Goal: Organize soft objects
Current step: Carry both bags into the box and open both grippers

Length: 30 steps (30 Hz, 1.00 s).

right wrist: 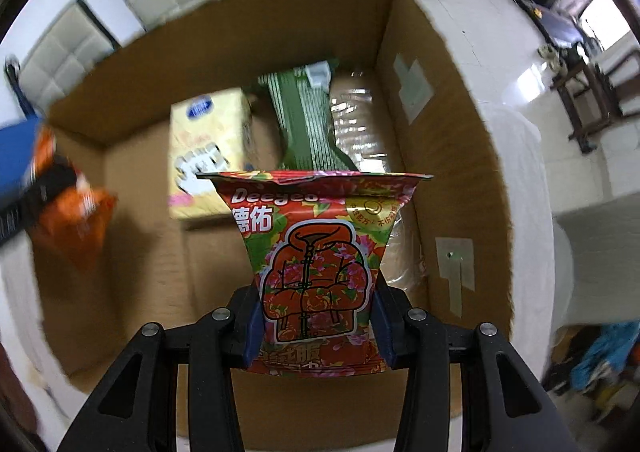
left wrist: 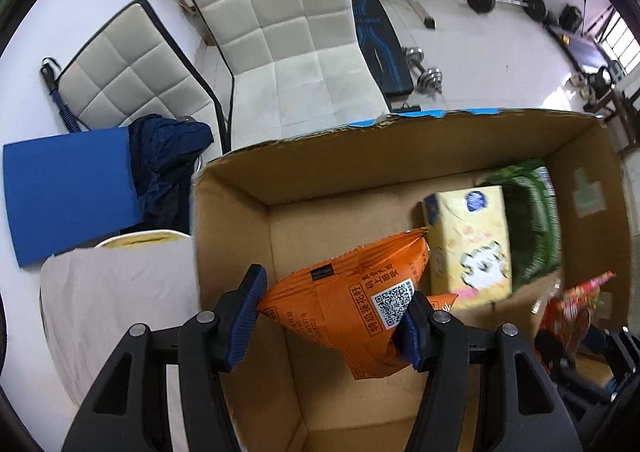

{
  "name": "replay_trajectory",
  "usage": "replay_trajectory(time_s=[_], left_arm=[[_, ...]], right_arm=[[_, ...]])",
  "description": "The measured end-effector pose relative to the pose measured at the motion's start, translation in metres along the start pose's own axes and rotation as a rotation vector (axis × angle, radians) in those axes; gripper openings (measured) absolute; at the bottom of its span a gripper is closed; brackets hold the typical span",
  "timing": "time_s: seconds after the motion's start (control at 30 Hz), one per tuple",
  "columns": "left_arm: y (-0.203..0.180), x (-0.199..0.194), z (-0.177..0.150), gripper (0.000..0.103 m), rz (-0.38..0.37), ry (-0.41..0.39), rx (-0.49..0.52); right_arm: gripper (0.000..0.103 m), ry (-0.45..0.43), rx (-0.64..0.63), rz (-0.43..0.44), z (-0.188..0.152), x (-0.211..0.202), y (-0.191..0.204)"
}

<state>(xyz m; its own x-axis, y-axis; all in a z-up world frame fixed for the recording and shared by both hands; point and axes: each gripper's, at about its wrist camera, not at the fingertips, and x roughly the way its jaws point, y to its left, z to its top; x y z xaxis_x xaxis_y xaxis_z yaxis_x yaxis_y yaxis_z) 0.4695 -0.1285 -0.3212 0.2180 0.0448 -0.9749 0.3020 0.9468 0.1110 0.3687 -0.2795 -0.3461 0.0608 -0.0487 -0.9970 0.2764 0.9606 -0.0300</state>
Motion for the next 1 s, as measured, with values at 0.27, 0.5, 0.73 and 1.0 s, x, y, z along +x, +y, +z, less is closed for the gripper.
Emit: replay_trajectory(time_s=[0.27, 0.5, 0.73, 1.0], left_arm=[[-0.009, 0.034, 0.019, 0.057, -0.003, 0.059, 0.053], [-0.015, 0.05, 0.03, 0.058, -0.026, 0.1, 0.054], [-0.008, 0.049, 0.036, 0.062, -0.057, 0.124, -0.015], [0.002, 0.018, 0.033, 0.09, -0.118, 0.079, -0.078]], right_arm=[[0.047, 0.081, -0.141, -0.093, 0.002, 0.037, 0.005], [0.047, 0.143, -0.196, -0.085, 0.004, 0.059, 0.005], [0.051, 0.138, -0.185, -0.076, 0.007, 0.058, 0.004], [0.077, 0.079, -0.17, -0.037, 0.012, 0.028, 0.0]])
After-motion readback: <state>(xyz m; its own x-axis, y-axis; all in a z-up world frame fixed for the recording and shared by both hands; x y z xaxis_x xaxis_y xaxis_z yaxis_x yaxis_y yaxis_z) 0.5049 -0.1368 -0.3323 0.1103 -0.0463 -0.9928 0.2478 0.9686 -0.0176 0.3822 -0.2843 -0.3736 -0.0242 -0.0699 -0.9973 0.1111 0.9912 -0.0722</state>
